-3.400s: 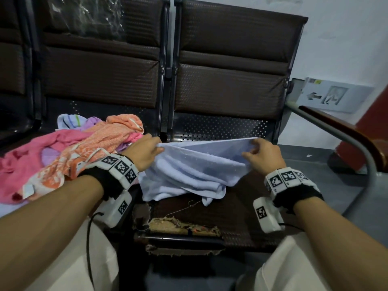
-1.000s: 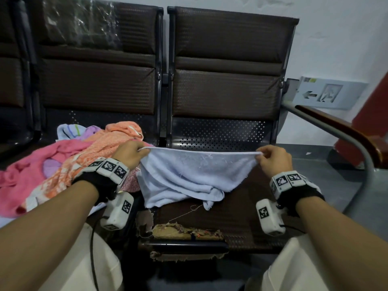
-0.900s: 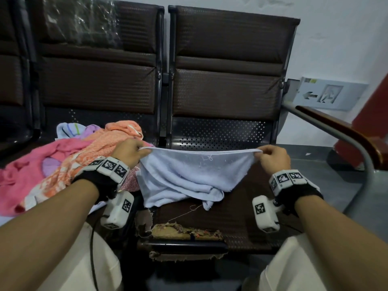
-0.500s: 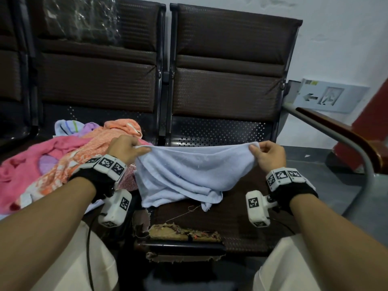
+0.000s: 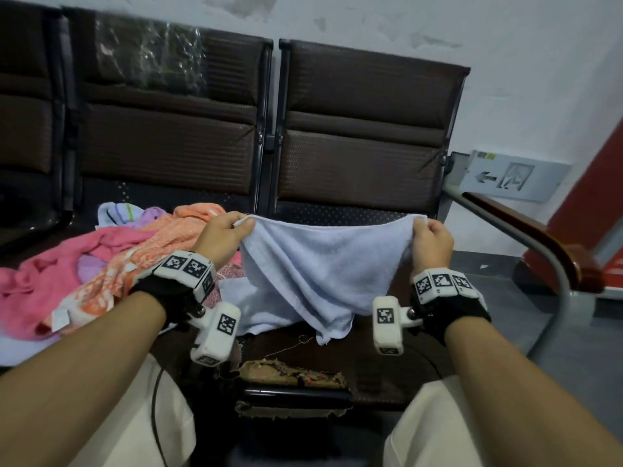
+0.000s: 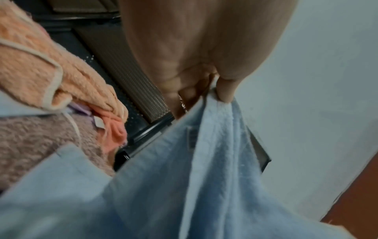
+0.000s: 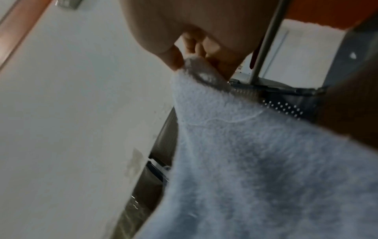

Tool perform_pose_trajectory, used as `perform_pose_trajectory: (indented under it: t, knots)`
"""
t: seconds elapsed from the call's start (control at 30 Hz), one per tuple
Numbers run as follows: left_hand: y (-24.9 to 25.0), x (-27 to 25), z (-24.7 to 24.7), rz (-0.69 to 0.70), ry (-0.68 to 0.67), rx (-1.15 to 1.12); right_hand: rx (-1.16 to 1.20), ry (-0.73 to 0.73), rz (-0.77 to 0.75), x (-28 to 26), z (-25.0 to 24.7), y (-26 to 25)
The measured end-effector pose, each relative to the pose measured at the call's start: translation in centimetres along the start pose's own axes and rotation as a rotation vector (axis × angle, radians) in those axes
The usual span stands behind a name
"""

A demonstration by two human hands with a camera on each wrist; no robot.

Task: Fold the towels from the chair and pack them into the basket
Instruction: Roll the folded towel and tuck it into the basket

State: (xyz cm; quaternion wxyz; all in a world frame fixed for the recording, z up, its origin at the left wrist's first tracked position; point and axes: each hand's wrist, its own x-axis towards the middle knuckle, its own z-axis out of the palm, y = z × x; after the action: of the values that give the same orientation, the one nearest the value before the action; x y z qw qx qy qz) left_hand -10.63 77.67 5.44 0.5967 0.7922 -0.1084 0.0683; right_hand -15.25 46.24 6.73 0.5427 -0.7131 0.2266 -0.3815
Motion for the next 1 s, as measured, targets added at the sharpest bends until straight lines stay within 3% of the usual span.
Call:
perform_pose_trajectory:
  t: [0.2,0.43,0.53,0.6,0.8,1.0]
  knots:
    - [6.6,-1.4,0.6,-0.041,0.059,-0.279,0.027,-0.084,-0.093,-1.1,-0.8,-5.7]
    - [16.0,-0.6,-1.5,0.115,0.187,-0.387,0.12,0.076,-0.246,0.8,-3.8,-14.6]
    - [14.9,0.6,-3.2,0.121,0.334,-0.231,0.045,0.14,-0.219,1.8,-4.6,-14.5]
    - [12.4,1.0,-3.2,0.07,0.361,-0.122,-0.013,0.099,-0.163,2.2,-4.6,-12.3]
    - [6.7,2.0,-1.1,-0.092,0.229,-0.125,-0.041,0.033,0.025,2.4,-2.3,-6.6]
    - [3.6,3.8,1.3,-0.181,0.207,-0.087,0.197,-0.047,0.237,1.9,0.4,-1.7]
